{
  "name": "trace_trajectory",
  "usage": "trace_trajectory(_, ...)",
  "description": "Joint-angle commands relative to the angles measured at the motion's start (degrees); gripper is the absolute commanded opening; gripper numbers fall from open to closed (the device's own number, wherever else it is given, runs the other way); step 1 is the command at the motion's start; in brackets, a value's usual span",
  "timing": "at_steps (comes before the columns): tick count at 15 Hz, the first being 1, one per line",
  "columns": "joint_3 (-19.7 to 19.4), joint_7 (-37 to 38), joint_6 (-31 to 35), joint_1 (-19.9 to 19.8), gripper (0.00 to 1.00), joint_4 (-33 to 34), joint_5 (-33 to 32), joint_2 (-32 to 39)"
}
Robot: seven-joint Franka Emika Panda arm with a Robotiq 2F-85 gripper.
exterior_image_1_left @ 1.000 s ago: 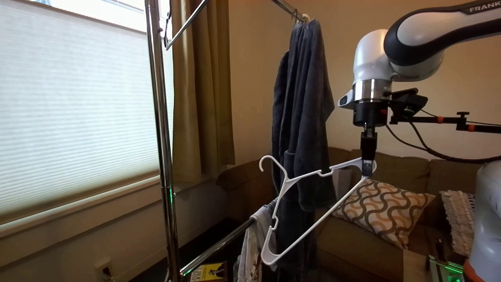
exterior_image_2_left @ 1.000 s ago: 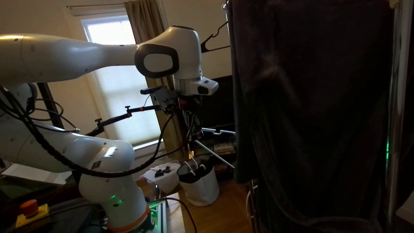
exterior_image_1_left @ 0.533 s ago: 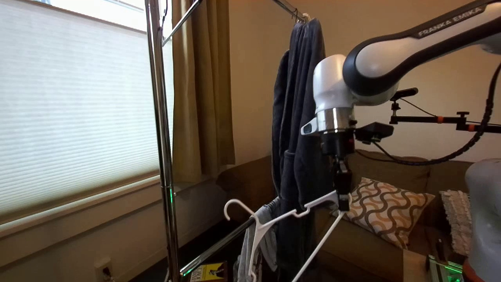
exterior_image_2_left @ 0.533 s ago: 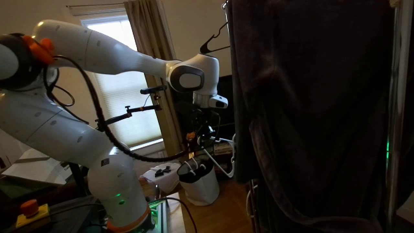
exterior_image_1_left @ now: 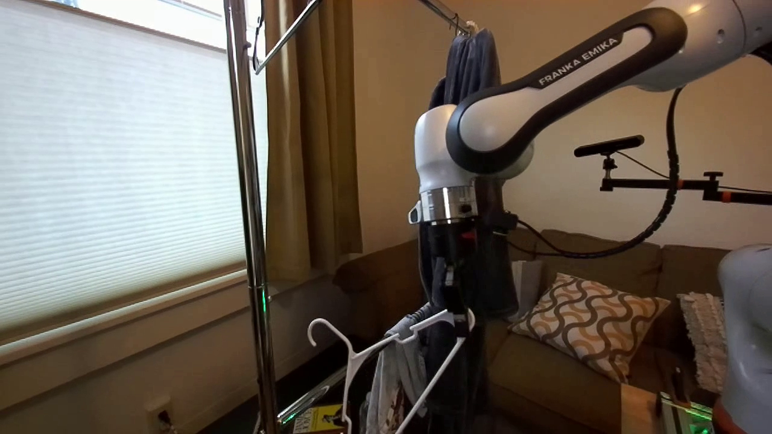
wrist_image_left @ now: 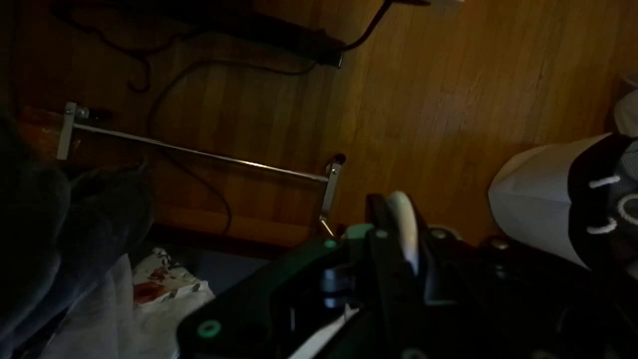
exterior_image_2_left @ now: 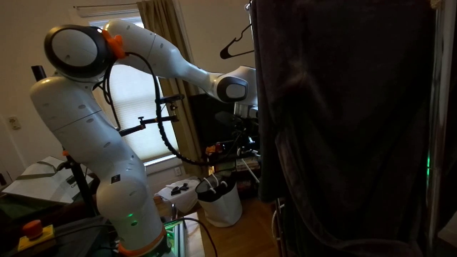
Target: Move the white hanger to the bottom rail
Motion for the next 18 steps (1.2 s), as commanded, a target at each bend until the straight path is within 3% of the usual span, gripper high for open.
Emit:
trace_trajectory(1,1.1,3.8,-2.1,-1.2,0.02,7.3,-1.2,6.4)
trace_trajectory(6,1.8,3.6,-7.2,-0.7,0.02,13.6,-0.2,12.5)
trace_trajectory(14,3.4,6.0,-11.7,-0.5,0.02,17.6,0.7,18.6)
trace_trajectory(15,3.5,6.2,-12.7,-0.6,0.22,17.9,0.9,19.1)
trace_trajectory(18,3.3,7.2,-13.7,-0.8,0.47,17.7,1.1,18.6)
